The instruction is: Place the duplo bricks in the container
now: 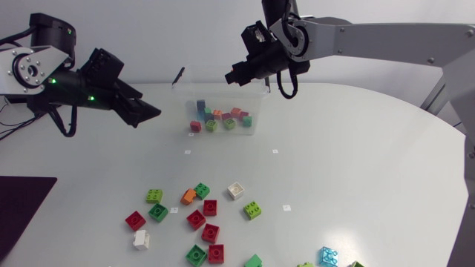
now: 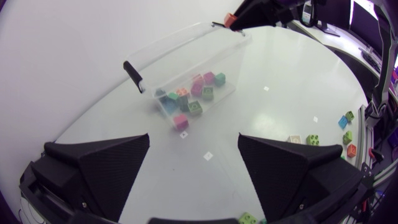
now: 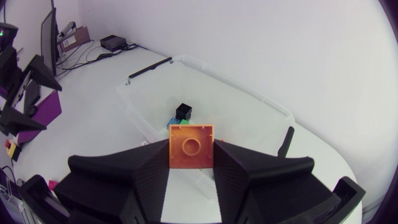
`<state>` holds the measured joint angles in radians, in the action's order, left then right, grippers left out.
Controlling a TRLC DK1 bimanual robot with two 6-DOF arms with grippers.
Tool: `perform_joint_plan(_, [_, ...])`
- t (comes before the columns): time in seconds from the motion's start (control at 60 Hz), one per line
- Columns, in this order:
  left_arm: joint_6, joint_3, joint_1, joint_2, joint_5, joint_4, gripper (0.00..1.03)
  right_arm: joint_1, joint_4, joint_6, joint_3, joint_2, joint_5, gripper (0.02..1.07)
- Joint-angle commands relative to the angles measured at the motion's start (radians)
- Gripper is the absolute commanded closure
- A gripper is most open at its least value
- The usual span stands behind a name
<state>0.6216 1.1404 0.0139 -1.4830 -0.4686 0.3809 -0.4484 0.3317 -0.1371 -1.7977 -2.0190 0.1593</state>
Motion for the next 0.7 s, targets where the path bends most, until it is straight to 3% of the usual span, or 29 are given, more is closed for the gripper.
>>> perform_joint_plan(0.0, [0.063,-0.064,-0.011,0.069,-0.022,0.015,0.04,0.01,-0.014,0.034,-0.049,-0.046,-0.006,0.75])
perform_joint_plan(0.417, [0.28,-0.229,-0.092,0.147,-0.061,0.119,0.05,0.027,-0.003,0.06,-0.187,-0.164,-0.047,0.74])
perform_joint_plan(0.467, [0.303,-0.248,-0.095,0.148,-0.061,0.131,0.05,0.027,-0.003,0.06,-0.198,-0.176,-0.06,0.62])
perform_joint_plan(0.583, [0.386,-0.284,-0.111,0.151,-0.061,0.168,0.05,0.025,0.007,0.06,-0.213,-0.187,-0.072,0.1])
perform_joint_plan(0.683, [0.428,-0.314,-0.118,0.148,-0.058,0.204,0.05,0.025,0.013,0.062,-0.204,-0.159,-0.075,0.06])
